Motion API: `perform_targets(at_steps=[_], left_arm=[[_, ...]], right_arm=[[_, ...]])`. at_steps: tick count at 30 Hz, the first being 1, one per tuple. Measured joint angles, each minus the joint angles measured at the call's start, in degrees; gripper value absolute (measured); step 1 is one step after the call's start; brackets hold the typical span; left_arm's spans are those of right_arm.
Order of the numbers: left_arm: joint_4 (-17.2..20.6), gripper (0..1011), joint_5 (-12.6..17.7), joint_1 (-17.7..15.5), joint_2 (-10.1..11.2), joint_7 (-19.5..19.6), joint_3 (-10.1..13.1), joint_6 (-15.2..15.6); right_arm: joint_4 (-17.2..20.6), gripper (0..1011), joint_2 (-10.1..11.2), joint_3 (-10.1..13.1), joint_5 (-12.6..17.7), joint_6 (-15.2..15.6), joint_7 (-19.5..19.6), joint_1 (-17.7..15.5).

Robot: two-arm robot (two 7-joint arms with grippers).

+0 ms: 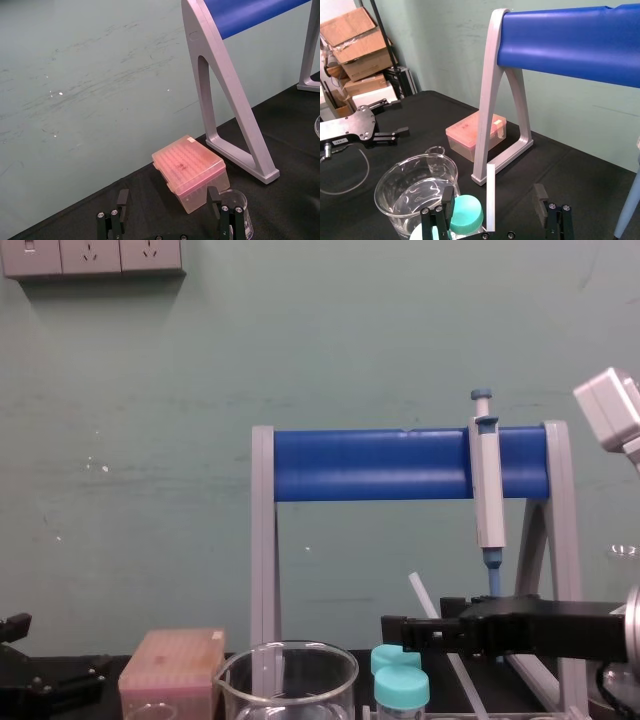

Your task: Pick up the stirring rod with one hand, then place it down.

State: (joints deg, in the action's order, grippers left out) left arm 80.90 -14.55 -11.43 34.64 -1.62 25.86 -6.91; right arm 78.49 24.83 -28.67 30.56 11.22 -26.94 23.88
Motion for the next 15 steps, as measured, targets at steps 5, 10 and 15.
perform_targets(at_steps=[5, 10, 15], left_arm=[[0.0, 1000, 0.0, 0.0, 0.0, 0.0, 0.0, 0.0], [0.0, 1000, 0.0, 0.0, 0.0, 0.0, 0.0, 0.0], [0.0, 1000, 0.0, 0.0, 0.0, 0.0, 0.0, 0.0]], right_arm=[[-1.0, 1003, -0.6, -0.4, -0.9, -0.1, -0.1, 0.6], [-1.2, 1003, -0.8, -0.6, -1.8, -0.8, -0.2, 0.8], [-1.2, 1003, -0.9, -0.6, -1.9, -1.0, -0.2, 0.8]])
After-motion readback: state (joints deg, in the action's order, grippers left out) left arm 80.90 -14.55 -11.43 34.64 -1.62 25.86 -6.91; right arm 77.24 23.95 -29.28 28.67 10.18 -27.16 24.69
